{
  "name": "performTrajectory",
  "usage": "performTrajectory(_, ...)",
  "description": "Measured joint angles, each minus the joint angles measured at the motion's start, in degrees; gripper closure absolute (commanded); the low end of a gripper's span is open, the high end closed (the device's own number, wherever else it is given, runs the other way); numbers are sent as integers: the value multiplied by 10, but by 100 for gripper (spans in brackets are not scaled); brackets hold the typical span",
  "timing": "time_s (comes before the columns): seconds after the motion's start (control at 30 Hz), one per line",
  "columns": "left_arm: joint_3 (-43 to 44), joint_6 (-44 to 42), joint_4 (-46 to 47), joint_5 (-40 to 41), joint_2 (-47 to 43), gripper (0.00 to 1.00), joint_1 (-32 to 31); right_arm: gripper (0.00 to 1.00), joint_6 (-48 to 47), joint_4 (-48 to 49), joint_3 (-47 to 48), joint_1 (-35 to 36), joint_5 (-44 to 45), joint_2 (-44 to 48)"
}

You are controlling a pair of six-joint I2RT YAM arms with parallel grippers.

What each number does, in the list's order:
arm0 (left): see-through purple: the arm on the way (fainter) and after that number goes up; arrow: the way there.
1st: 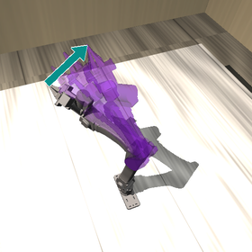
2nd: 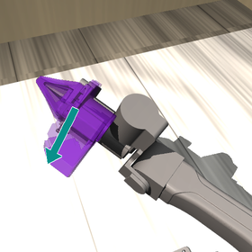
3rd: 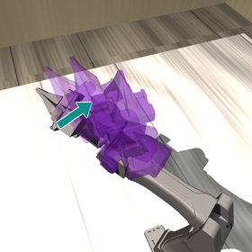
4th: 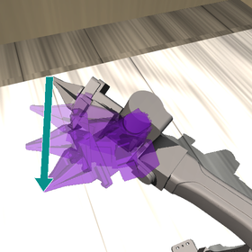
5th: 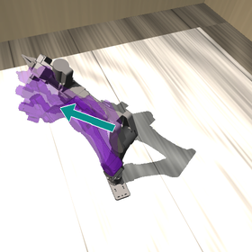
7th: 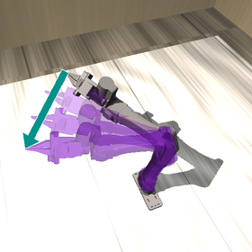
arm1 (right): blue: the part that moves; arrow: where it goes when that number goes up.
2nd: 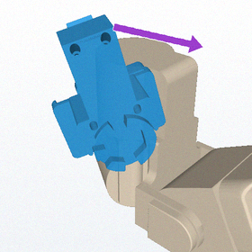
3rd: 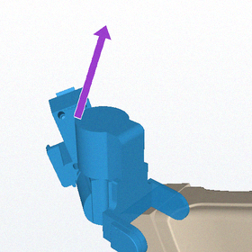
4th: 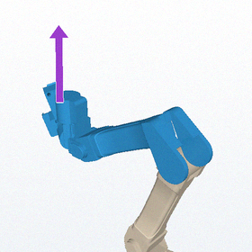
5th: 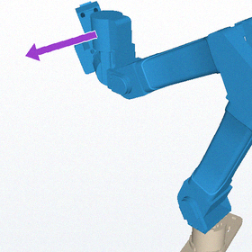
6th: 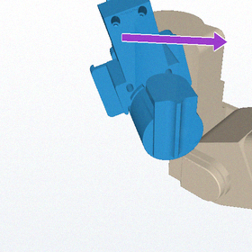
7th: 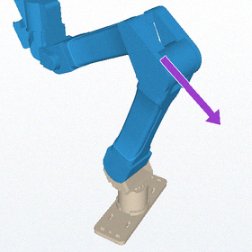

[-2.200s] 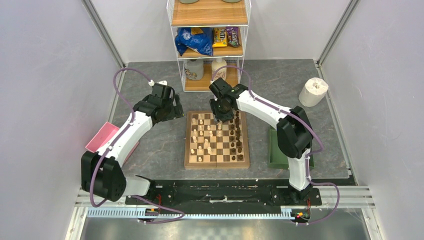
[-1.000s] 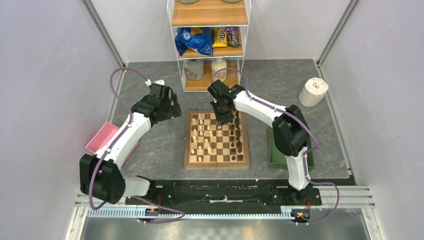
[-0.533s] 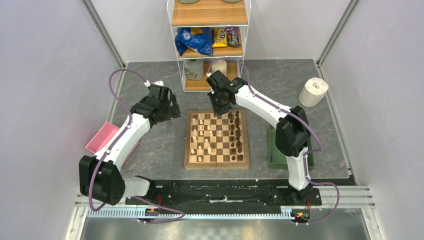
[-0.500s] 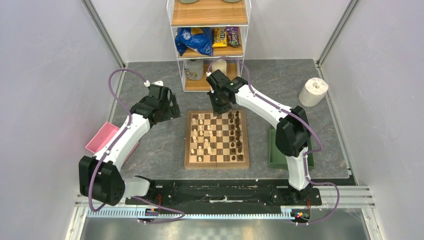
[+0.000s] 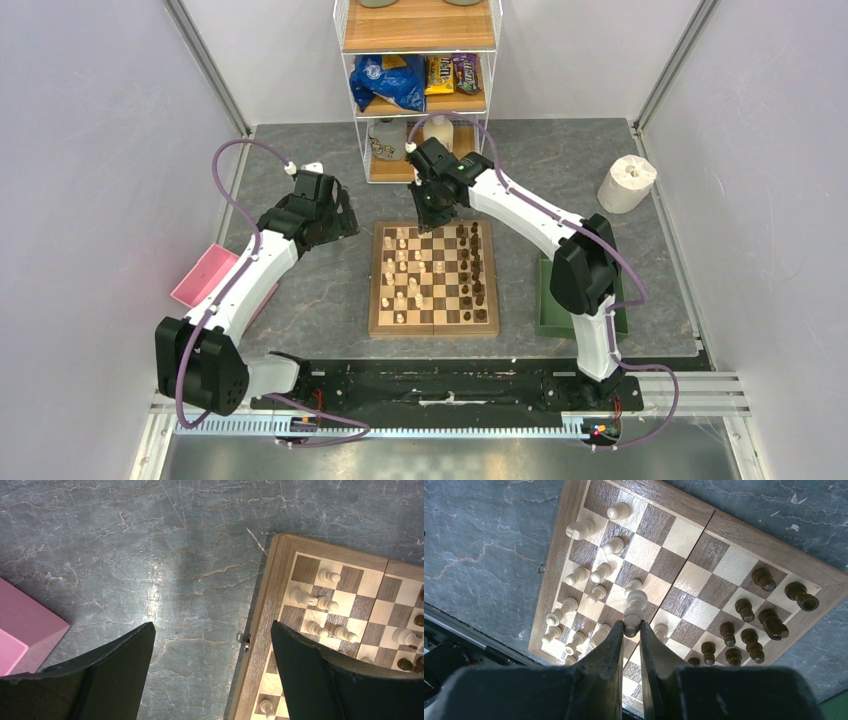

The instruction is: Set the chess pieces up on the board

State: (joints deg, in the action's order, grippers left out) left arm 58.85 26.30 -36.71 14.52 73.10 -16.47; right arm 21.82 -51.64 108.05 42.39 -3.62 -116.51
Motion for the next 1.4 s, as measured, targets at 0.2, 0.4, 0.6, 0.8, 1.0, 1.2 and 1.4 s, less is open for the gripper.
performTrajectory(0.2,-1,0,0,0,0,7,0,85,0,-1,0,9,0,0)
performTrajectory(0.4,-2,0,0,0,-1,7,0,85,0,-7,0,19,26,0)
performTrajectory(0.6,-2,1,0,-1,-4,7,0,84,0,-9,-5,21,50,2)
performTrajectory(0.8,-3,4,0,-2,-4,7,0,84,11,-12,-37,14,87,13)
performTrajectory(1.0,-6,4,0,-3,-4,7,0,84,13,-12,-63,-4,90,14)
performTrajectory(1.2,-6,4,0,-7,-4,7,0,84,11,-5,-65,-5,70,16)
performTrajectory(1.4,-9,10,2,-3,-9,7,0,84,5,-4,-39,15,64,15)
